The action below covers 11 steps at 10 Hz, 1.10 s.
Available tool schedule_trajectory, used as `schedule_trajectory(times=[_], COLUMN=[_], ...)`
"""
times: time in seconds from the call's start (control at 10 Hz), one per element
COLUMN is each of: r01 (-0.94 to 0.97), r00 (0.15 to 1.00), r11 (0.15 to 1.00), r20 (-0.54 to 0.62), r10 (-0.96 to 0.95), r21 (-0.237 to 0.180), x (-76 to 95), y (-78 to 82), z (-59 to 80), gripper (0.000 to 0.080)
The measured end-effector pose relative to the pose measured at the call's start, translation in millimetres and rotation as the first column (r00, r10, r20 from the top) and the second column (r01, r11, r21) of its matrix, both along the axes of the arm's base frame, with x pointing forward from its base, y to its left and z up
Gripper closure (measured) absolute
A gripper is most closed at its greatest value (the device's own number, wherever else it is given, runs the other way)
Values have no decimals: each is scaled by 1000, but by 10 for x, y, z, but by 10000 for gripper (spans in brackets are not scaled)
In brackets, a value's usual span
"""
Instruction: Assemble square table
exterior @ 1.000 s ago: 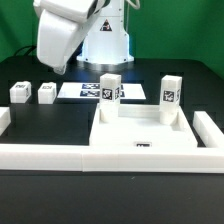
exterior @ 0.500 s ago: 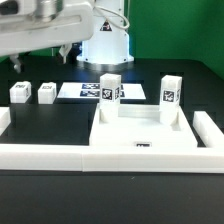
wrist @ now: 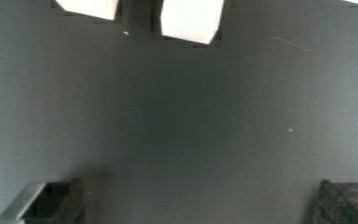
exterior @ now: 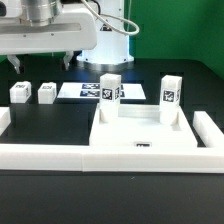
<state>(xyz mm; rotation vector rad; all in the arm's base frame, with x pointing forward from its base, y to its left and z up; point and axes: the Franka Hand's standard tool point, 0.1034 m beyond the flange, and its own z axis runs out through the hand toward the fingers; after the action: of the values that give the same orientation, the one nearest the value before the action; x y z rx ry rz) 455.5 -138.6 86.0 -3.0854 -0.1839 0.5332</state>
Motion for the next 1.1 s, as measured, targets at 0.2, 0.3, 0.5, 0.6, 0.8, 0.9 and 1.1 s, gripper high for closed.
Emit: schedule_trajectory(times=[0.2, 0.3, 0.5, 0.6, 0.8, 0.9, 1.1], r01=[130, 177, 175, 170, 152, 148, 151], r00=[979, 963, 937, 912, 844, 806, 780], r11=[990, 984, 984, 985, 988, 989, 988], r20=[-153, -200, -305, -376, -518, -578, -613], r10=[-135, -178, -173, -166, -139, -130, -125], r21=[-46, -27, -21, -23, -17, -16, -10], x=[-226, -243, -379, -344, -373, -395, -558], y=[-13, 0, 65, 72, 75, -2, -47], z=[-127, -166, -194, -214, -250, -311, -467], gripper=[151, 151, 151, 151, 151, 151, 151])
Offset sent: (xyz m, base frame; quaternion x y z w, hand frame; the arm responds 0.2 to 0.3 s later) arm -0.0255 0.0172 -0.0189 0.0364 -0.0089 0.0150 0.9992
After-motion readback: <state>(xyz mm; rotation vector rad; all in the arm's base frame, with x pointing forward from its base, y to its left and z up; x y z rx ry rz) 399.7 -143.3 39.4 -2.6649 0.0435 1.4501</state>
